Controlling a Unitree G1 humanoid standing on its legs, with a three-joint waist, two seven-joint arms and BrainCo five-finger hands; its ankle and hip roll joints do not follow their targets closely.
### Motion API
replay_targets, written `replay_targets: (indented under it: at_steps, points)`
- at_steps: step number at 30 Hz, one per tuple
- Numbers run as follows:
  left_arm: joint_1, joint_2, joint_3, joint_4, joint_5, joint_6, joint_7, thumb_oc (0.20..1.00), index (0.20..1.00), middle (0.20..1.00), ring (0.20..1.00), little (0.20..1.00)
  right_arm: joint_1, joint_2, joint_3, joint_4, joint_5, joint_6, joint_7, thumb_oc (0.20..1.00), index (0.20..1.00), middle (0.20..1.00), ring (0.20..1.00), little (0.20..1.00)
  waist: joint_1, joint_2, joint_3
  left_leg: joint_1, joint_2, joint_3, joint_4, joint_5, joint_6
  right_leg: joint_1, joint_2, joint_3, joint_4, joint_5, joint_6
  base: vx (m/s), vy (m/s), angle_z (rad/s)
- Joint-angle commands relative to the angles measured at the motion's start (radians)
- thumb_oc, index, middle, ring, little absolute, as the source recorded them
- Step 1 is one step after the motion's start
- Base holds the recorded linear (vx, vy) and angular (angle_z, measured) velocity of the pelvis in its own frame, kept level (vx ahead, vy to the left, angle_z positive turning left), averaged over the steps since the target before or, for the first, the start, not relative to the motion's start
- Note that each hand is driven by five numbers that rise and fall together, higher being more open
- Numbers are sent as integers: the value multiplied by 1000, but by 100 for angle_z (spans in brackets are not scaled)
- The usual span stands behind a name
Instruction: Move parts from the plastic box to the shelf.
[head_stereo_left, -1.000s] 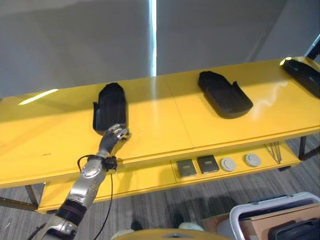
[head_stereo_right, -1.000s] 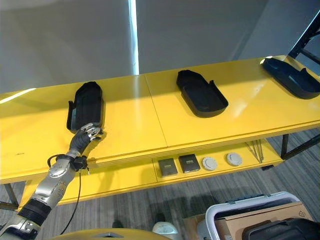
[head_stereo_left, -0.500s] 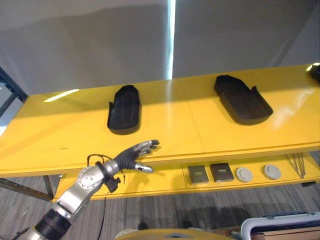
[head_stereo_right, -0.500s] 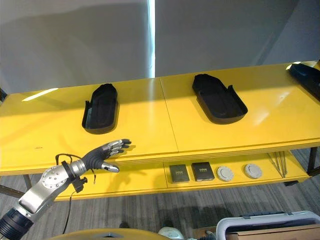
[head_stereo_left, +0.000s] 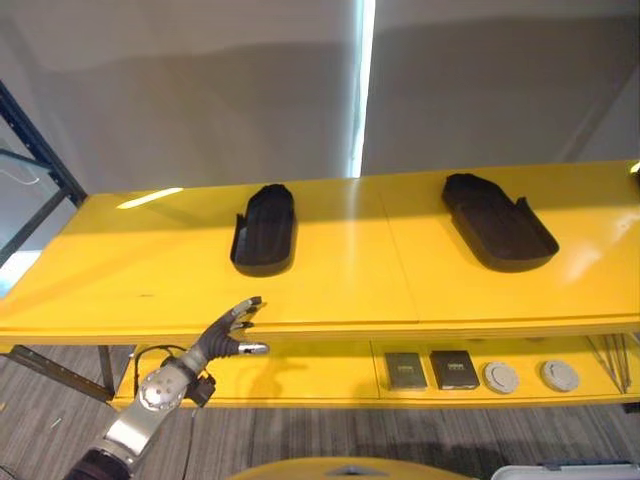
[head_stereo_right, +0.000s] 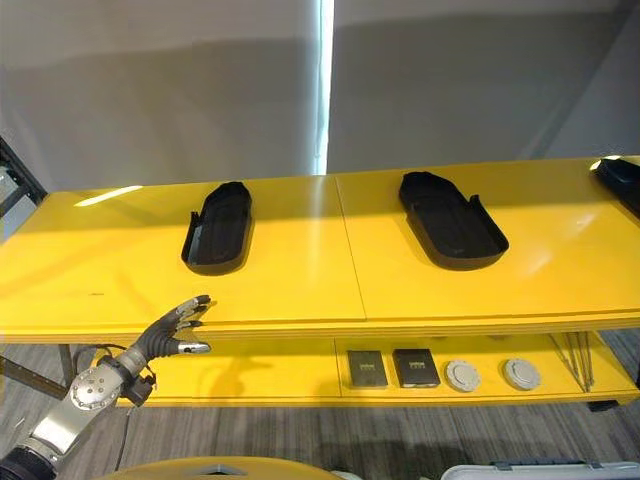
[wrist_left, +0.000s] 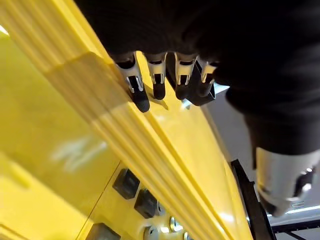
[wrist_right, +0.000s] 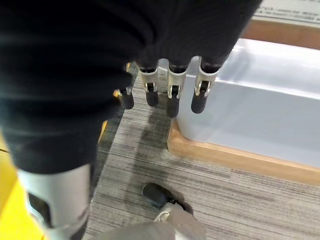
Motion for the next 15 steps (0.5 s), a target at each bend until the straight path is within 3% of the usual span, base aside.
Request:
replay_targets:
  at_steps: [1, 4, 8, 9, 11, 13, 15]
  points:
    - [91, 12, 20, 311, 43, 126, 204, 1000, 1000, 1000, 1000, 1000, -48, -18, 6, 57, 20, -5, -6, 1000, 1000, 1000, 1000, 1000, 33, -42, 57, -17, 89, -66, 33, -27, -46, -7, -83, -12, 2, -9, 77, 2, -50, 7]
    - [77, -132, 106, 627, 7, 91, 525, 1000, 1000, 1000, 1000, 1000, -49, 10, 1, 82, 16, -20, -12, 1000, 1000, 1000, 1000, 1000, 39, -55, 54, -15, 86, -81, 25, -22, -46, -6, -79, -13, 2, -7, 73, 2, -77, 10]
    - [35, -197, 305, 908, -36, 2, 864, 1000, 1000, 1000, 1000, 1000, -58, 43, 0, 102, 18, -17, -16, 1000, 1000, 1000, 1000, 1000, 48, -71, 51, -13, 87, -96, 20, -13, -50, -3, -76, -9, 2, -8, 68, 24, -54, 5]
    - [22, -195, 392, 959, -115, -31, 925, 1000, 1000, 1000, 1000, 1000, -64, 47, 1, 106, 13, -11, -10, 1000, 1000, 1000, 1000, 1000, 51, -75, 48, -16, 89, -101, 20, -8, -53, -4, -76, -8, 2, -8, 66, 38, -29, -20]
    - [6, -185, 482, 988, -158, -75, 952, 1000, 1000, 1000, 1000, 1000, -61, 45, 7, 107, 3, -11, -6, 1000, 1000, 1000, 1000, 1000, 49, -74, 48, -10, 92, -105, 19, -6, -57, 1, -75, -7, 2, -10, 64, 37, 2, -13]
    - [-23, -171, 560, 973, -110, -113, 1014, 1000, 1000, 1000, 1000, 1000, -51, 38, 18, 90, -20, -5, -3, 1000, 1000, 1000, 1000, 1000, 41, -74, 38, -11, 93, -109, 14, -4, -61, -3, -76, -7, 2, -11, 63, 30, 23, 5]
    - [-35, -165, 577, 946, -107, -99, 1035, 1000, 1000, 1000, 1000, 1000, -41, 33, 24, 77, -28, -3, -2, 1000, 1000, 1000, 1000, 1000, 36, -74, 34, -12, 93, -110, 11, -5, -64, -5, -78, -9, 2, -13, 64, 13, 17, 14]
